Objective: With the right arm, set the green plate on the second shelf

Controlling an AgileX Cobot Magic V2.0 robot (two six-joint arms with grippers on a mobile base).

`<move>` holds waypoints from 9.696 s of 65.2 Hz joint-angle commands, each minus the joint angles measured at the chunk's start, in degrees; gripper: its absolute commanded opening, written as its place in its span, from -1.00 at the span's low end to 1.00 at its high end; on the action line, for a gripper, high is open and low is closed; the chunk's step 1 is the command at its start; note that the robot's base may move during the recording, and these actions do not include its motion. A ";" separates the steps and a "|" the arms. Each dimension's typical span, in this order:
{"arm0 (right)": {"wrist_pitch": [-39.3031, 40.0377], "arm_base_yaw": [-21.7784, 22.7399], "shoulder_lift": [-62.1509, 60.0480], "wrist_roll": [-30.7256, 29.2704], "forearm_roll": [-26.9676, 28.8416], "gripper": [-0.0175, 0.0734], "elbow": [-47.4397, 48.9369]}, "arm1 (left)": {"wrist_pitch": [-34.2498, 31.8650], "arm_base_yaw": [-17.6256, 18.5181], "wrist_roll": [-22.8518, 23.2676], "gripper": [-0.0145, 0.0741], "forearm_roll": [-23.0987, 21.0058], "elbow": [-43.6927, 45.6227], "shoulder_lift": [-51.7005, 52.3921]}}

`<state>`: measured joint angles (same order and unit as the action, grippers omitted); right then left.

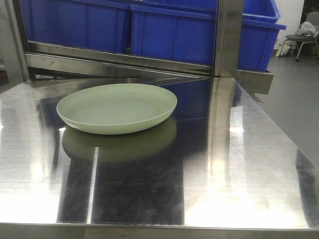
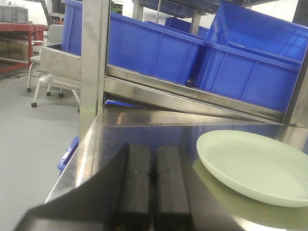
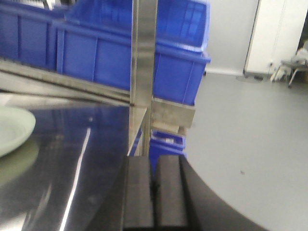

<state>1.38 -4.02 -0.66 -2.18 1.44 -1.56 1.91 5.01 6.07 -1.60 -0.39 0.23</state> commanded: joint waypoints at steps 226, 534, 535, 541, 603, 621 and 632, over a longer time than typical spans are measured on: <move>-28.94 -28.17 116.77 26.00 -3.40 -0.51 94.30 | -5.13 0.17 0.19 -0.38 -0.47 -2.34 0.93; 7.17 -28.17 9.46 51.25 -48.63 -0.49 14.73 | -5.13 0.17 0.19 -0.38 -0.47 -2.34 0.93; 7.17 -28.17 9.46 51.25 -48.63 -0.49 14.73 | -5.13 0.17 0.19 -0.38 -0.47 -2.34 0.93; 7.17 -28.17 9.46 51.25 -48.63 -0.49 14.73 | -5.13 0.17 0.19 -0.38 -0.47 -2.34 0.93; 7.26 -28.17 9.46 51.25 -48.63 -0.49 14.73 | -5.13 0.17 0.19 -0.38 -0.47 -2.34 0.93; 7.26 -28.17 9.46 51.25 -48.63 -0.49 14.73 | -5.13 0.17 0.19 -0.38 -0.47 -2.34 0.93; 7.26 -28.17 9.46 51.25 -48.63 -0.49 14.73 | -5.13 0.17 0.19 -0.38 -0.47 -2.34 0.93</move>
<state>4.35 -32.31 8.30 48.67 -47.33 11.11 1.91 5.01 6.07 -1.60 -0.39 0.23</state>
